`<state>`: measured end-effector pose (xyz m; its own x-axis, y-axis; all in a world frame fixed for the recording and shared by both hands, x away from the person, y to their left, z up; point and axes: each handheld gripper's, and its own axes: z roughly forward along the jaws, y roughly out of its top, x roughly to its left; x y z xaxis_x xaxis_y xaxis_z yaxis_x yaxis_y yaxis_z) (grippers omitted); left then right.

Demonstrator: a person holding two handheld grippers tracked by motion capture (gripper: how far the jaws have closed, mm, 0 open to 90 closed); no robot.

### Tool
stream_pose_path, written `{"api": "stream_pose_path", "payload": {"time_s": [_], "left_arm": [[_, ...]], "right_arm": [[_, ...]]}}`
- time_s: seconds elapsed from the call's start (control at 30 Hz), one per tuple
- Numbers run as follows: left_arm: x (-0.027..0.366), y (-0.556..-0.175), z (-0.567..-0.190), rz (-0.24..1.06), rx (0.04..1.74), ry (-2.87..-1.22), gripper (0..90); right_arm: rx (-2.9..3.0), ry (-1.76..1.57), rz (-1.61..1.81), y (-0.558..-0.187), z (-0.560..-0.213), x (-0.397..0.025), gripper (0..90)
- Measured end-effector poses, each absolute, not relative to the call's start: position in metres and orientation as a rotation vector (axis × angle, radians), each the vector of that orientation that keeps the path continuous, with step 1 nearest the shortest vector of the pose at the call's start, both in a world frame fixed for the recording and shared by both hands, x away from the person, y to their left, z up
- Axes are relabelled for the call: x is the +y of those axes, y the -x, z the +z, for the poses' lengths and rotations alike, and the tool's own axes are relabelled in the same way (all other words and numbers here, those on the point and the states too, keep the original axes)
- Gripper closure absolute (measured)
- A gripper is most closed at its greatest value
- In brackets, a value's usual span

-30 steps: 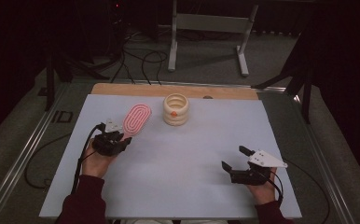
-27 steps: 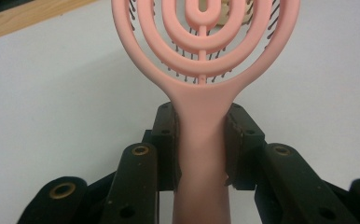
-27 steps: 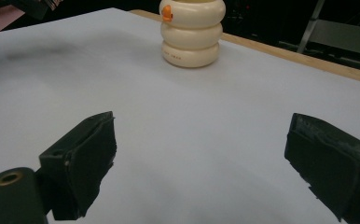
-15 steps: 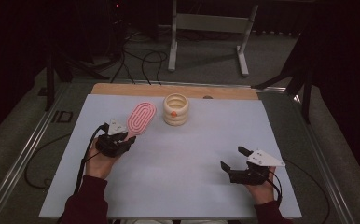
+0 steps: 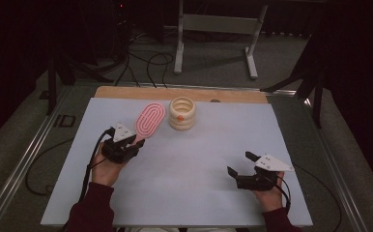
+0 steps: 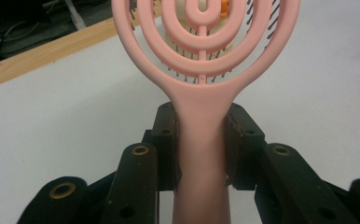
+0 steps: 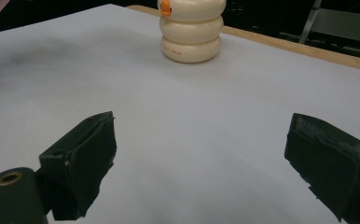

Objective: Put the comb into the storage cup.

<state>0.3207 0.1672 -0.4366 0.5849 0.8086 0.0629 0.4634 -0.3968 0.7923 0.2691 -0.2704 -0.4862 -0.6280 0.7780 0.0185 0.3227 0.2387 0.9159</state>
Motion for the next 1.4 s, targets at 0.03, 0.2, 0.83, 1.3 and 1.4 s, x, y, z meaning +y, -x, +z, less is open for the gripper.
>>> {"api": "stream_pose_path", "payload": {"time_s": [0.03,0.2,0.83,1.3,1.4], "left_arm": [[0.167,-0.32,-0.436,0.578,1.007,-2.052,69.6],[0.165,-0.318,-0.434,0.585,0.996,-2.043,69.6],[0.154,-0.312,-0.431,0.621,0.942,-2.008,69.6],[0.15,-0.309,-0.431,0.633,0.928,-1.995,69.6],[0.15,-0.308,-0.43,0.639,0.926,-1.989,69.7]], "right_arm": [[2.076,-1.005,1.364,-0.269,-0.486,-0.27,8.8],[2.079,-1.009,1.365,-0.271,-0.485,-0.268,8.8],[2.112,-1.023,1.426,-0.29,-0.46,-0.251,8.7],[2.131,-1.017,1.456,-0.305,-0.436,-0.232,8.7],[2.147,-1.009,1.456,-0.307,-0.433,-0.225,8.7]]}}
